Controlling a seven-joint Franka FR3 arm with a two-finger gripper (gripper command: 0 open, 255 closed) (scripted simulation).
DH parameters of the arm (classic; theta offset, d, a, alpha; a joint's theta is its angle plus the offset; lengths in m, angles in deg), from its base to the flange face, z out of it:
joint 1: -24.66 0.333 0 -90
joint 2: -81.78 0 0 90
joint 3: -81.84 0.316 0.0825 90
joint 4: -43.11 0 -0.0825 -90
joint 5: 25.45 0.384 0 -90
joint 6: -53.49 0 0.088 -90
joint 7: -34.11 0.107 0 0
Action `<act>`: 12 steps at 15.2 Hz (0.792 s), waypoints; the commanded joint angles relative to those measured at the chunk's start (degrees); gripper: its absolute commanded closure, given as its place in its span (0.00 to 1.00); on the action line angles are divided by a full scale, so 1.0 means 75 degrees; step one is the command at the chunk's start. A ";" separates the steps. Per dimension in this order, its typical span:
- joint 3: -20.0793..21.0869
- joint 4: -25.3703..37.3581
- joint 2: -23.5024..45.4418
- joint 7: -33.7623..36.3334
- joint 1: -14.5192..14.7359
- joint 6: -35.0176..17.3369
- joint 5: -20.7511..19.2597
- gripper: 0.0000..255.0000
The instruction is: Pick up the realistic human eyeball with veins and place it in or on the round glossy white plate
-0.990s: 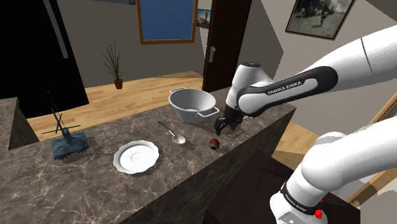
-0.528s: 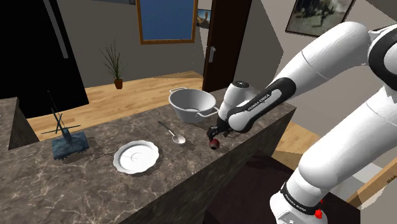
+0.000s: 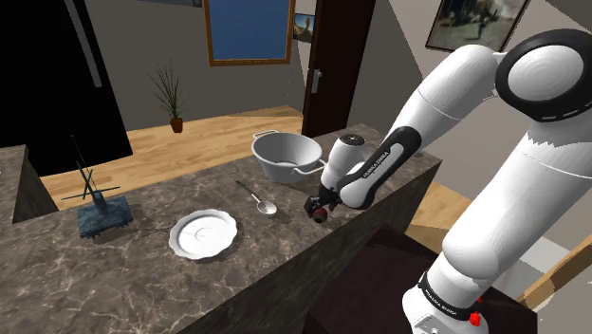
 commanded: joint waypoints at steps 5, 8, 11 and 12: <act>-0.0020 0.0020 0.0143 0.0136 -0.0031 -0.0121 -0.0193 0.00; -0.0020 0.0020 0.0142 0.0134 -0.0030 -0.0120 -0.0191 0.00; -0.0020 0.0020 0.0142 0.0133 -0.0031 -0.0120 -0.0191 1.00; -0.0020 0.0020 0.0142 0.0133 -0.0031 -0.0120 -0.0191 1.00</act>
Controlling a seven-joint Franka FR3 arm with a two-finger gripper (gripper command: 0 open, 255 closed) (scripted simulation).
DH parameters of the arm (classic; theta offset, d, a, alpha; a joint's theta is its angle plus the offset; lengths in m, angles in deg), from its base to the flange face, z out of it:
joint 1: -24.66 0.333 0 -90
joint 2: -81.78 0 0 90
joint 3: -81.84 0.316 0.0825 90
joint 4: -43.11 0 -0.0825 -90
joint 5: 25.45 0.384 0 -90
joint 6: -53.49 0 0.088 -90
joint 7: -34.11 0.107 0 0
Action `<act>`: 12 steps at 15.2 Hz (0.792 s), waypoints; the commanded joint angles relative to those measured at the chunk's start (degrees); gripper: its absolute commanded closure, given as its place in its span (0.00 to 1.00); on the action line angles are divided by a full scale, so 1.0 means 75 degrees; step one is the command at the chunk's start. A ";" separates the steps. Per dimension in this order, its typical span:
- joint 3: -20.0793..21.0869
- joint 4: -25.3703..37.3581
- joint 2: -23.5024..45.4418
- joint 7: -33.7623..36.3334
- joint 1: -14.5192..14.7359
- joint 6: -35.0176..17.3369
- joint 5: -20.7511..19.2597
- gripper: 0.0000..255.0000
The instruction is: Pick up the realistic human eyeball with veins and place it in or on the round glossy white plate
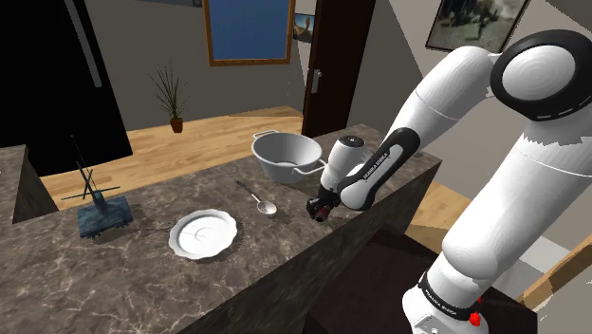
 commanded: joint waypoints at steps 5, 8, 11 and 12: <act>0.0000 0.0000 0.0000 0.0000 0.0000 0.0000 -0.0001 1.00; 0.0047 -0.0021 -0.0290 -0.0321 0.0051 0.0255 0.0427 1.00; 0.0033 -0.0027 -0.0709 -0.0665 0.0166 0.0654 0.0885 1.00; 0.0016 -0.0022 -0.0844 -0.0751 0.0207 0.0790 0.0999 1.00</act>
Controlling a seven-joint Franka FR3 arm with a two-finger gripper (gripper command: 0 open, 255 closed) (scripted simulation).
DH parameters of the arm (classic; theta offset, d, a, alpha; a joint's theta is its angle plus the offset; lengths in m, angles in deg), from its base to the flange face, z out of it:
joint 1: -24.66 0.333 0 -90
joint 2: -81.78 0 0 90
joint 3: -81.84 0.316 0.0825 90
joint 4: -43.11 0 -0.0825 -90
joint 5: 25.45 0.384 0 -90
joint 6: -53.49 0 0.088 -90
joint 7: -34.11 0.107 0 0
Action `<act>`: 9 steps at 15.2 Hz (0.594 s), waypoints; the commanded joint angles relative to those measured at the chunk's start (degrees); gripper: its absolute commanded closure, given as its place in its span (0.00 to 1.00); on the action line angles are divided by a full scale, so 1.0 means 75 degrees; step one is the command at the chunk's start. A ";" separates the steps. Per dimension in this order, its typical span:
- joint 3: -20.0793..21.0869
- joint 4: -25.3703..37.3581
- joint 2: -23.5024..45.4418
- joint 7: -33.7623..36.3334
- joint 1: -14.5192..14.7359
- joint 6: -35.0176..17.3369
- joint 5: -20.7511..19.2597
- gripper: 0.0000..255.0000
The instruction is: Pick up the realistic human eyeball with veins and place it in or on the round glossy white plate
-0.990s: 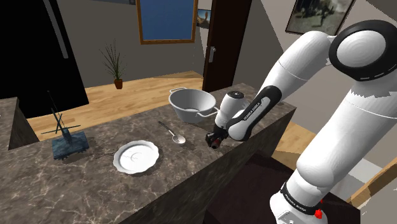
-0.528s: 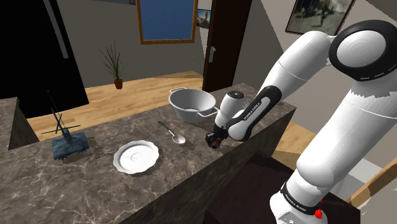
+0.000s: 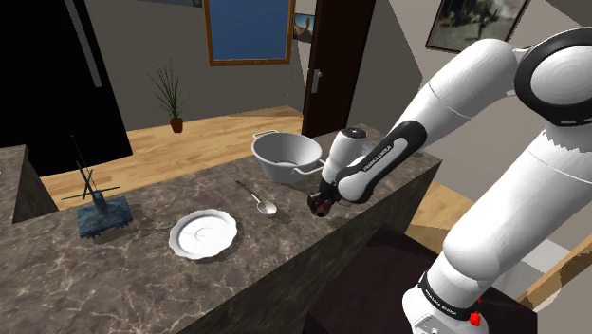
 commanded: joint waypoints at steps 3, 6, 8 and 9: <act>-0.0074 0.0029 -0.0540 -0.0316 0.0153 0.0561 0.0410 1.00; -0.0134 0.0078 -0.0910 -0.0451 0.0243 0.0975 0.0583 1.00; -0.0169 0.0123 -0.1144 -0.0519 0.0289 0.1252 0.0668 1.00; -0.0186 0.0149 -0.1257 -0.0549 0.0310 0.1389 0.0703 1.00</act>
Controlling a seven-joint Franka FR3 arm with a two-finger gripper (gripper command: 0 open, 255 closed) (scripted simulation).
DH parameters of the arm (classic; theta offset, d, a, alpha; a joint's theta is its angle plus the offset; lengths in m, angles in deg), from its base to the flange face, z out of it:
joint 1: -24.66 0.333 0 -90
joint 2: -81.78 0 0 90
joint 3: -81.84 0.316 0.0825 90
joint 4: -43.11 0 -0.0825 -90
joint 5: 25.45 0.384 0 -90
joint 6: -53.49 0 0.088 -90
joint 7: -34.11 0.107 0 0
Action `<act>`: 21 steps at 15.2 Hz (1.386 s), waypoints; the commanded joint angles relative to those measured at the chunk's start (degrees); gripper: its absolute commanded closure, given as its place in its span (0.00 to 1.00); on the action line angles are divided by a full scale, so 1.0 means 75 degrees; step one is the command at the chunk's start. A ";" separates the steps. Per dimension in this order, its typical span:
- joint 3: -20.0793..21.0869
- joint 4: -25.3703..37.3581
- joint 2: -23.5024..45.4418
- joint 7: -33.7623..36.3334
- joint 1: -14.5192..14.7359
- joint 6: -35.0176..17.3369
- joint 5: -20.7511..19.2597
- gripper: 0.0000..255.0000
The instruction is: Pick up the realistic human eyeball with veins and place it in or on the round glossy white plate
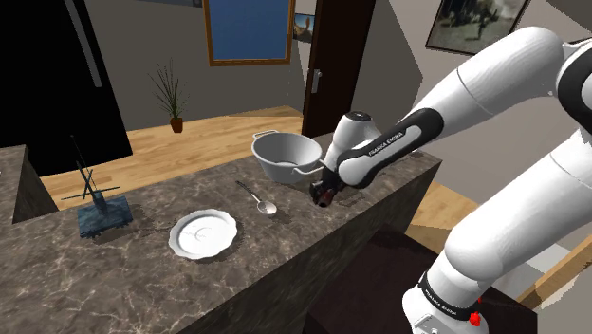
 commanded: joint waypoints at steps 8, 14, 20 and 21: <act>0.0922 0.1164 0.0699 0.1516 0.0218 0.0513 -0.0428 1.00; 0.1560 0.2551 0.1872 0.3148 0.0452 0.0894 -0.1380 1.00; 0.1774 0.4212 0.3179 0.4541 0.1032 0.1531 -0.2341 1.00; 0.1781 0.4515 0.3405 0.4731 0.1157 0.1658 -0.2475 1.00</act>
